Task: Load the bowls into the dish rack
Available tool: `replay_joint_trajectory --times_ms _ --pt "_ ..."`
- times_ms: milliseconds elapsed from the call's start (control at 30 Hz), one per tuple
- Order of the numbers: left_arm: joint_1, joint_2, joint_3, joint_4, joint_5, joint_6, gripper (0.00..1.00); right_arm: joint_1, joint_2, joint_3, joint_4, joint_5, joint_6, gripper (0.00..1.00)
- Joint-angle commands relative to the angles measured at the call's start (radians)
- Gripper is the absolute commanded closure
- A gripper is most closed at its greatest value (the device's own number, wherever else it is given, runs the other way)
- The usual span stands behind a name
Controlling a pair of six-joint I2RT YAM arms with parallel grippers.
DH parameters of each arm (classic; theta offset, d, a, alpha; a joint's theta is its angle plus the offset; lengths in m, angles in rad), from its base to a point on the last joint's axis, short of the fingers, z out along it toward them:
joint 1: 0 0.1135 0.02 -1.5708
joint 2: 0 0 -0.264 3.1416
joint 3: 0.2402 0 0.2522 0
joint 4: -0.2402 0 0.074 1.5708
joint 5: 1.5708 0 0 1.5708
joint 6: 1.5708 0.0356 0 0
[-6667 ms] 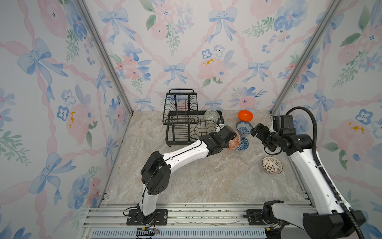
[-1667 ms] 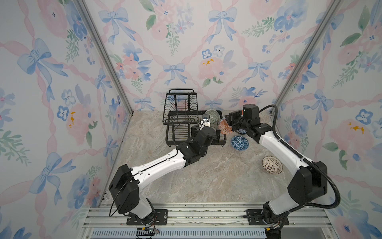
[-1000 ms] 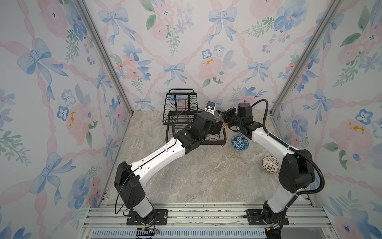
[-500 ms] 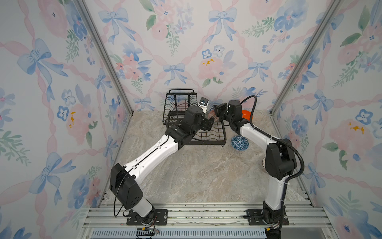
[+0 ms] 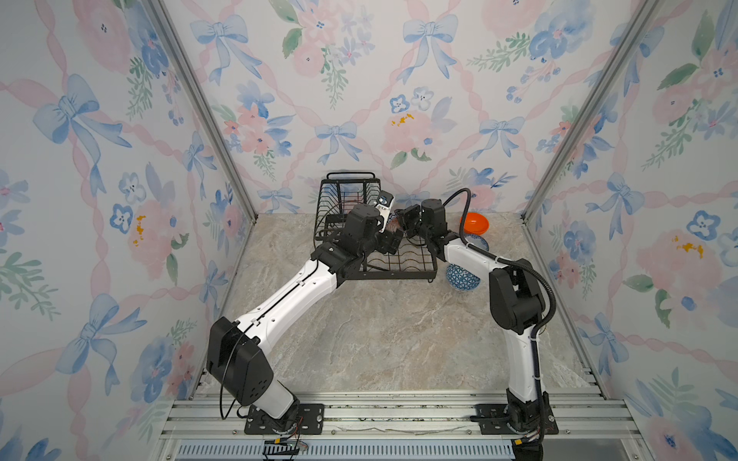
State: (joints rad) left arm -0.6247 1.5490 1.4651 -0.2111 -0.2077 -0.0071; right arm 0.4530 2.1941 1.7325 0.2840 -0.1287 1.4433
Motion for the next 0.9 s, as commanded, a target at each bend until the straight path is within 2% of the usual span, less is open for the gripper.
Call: replay_joint_trajectory --times_ms 0,133,700,867 --pt "0.017 -0.012 0.006 0.013 0.007 -0.011 0.02 0.009 0.038 0.071 0.081 -0.016 0.012 1.0" --pt "0.037 -0.013 0.002 0.013 0.06 -0.03 0.02 0.017 0.055 0.076 0.101 0.005 0.022 1.0" --pt "0.046 -0.02 -0.031 0.014 0.078 -0.049 0.02 -0.01 0.05 -0.038 0.182 0.029 -0.023 1.0" --pt "0.055 -0.019 -0.027 0.014 0.071 -0.043 0.02 -0.002 0.085 0.016 0.179 0.004 -0.028 1.0"
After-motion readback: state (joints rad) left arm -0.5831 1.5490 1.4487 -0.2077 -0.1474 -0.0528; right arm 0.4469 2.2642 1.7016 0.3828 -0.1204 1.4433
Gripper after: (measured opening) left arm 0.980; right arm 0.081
